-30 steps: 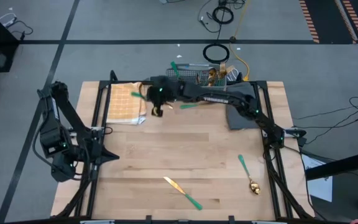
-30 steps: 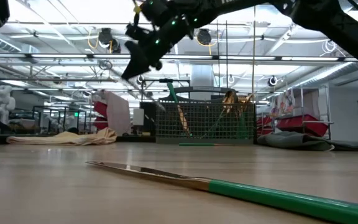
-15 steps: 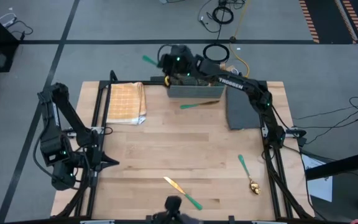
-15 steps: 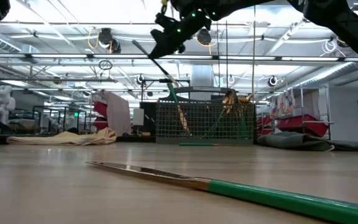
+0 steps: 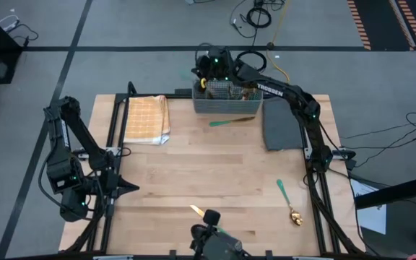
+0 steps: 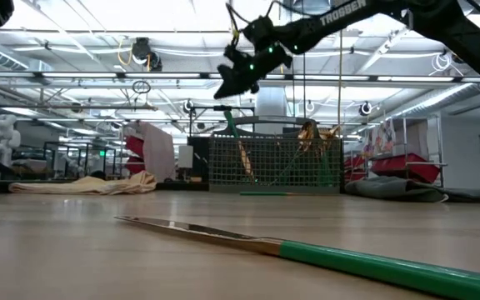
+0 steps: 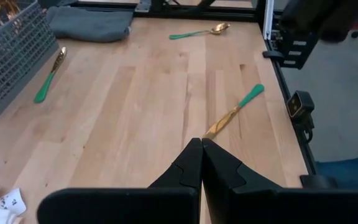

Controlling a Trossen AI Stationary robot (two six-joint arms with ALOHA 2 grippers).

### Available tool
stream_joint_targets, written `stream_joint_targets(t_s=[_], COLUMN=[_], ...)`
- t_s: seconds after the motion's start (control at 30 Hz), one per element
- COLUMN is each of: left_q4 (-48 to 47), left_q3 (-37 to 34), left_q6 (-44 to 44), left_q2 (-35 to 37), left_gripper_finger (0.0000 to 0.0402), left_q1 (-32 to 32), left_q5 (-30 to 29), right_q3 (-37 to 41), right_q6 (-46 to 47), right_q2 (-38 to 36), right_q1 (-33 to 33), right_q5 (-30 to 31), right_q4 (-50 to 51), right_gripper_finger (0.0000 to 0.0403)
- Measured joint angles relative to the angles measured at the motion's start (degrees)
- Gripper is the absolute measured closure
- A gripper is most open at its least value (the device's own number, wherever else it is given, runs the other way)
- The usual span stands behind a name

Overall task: Sort silverware
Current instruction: Put the knife into the middle left section of the dish rack

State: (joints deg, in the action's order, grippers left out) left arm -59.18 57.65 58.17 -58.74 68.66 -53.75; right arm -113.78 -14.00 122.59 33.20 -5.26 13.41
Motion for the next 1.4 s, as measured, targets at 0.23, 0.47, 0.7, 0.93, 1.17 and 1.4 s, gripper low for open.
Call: stream_joint_targets(t_s=[0.23, 0.47, 0.7, 0.93, 1.17, 1.4], left_q4=[-0.06, -0.06, -0.43, -3.79, -5.69, 15.56], left_q3=[0.0, 0.0, 0.0, 0.0, 0.0, 0.0], left_q6=[-0.02, -0.4, -0.42, 1.4, -8.08, -46.28], left_q2=[0.04, 0.04, -0.74, -4.28, -4.04, -4.21], left_gripper_finger=[0.0391, 0.0391, 0.0391, 0.0391, 0.0376, 0.032], left_q1=[0.0, 0.0, -0.42, -13.41, -45.41, -71.1], left_q5=[-0.79, -2.87, -13.13, -24.31, -19.39, 0.93], right_q3=[20.35, 34.47, 35.24, 35.26, 35.3, 35.3], right_q6=[4.11, 6.37, -0.1, 0.43, 7.48, 8.75], right_q2=[-6.15, -15.34, -22.07, -23.83, -23.88, -24.07], right_q1=[1.32, 0.1, -8.6, -17.61, -22.49, -26.96], right_q5=[-0.61, -1.13, -0.6, 6.6, 6.83, 6.78], right_q4=[-15.92, -19.29, -3.92, 16.59, 29.3, 32.85], right_gripper_finger=[0.0402, 0.0402, 0.0364, 0.0282, 0.0236, 0.0222])
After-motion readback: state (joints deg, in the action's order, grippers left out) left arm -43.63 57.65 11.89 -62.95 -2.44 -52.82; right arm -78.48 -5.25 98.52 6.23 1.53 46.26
